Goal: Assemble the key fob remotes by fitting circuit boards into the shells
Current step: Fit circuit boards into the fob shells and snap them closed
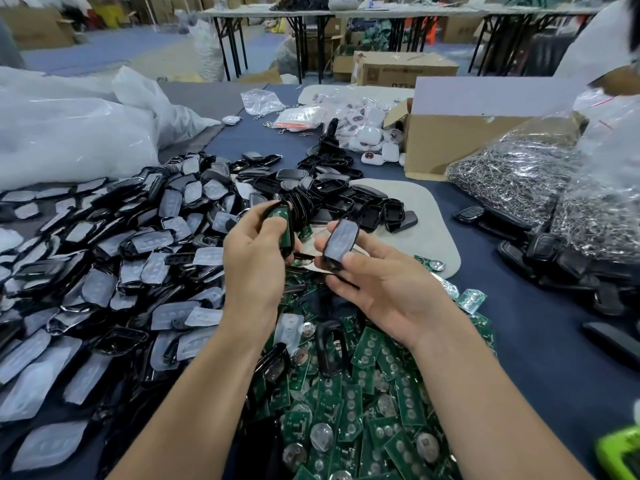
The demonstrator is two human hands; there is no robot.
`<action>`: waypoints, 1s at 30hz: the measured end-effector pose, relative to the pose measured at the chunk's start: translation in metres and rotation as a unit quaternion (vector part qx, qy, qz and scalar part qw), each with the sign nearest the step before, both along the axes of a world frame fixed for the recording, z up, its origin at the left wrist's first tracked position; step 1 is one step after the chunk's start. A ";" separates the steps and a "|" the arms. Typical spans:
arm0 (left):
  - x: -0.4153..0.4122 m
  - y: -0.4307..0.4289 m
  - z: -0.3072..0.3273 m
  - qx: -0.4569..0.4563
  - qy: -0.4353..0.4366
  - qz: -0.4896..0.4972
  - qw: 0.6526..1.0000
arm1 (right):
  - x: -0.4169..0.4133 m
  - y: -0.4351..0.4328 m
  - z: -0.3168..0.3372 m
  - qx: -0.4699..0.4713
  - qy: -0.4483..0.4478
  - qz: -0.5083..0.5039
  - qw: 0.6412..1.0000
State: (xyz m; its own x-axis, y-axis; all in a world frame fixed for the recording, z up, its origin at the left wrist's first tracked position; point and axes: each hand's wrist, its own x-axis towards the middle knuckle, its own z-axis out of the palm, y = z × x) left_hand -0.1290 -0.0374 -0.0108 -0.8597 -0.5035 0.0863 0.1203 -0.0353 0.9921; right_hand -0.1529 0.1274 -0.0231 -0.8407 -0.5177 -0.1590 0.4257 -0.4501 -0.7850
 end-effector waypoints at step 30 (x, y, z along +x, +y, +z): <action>-0.001 0.001 -0.010 -0.103 -0.045 -0.089 0.990 | 0.003 -0.011 -0.011 0.261 0.219 -0.152 0.928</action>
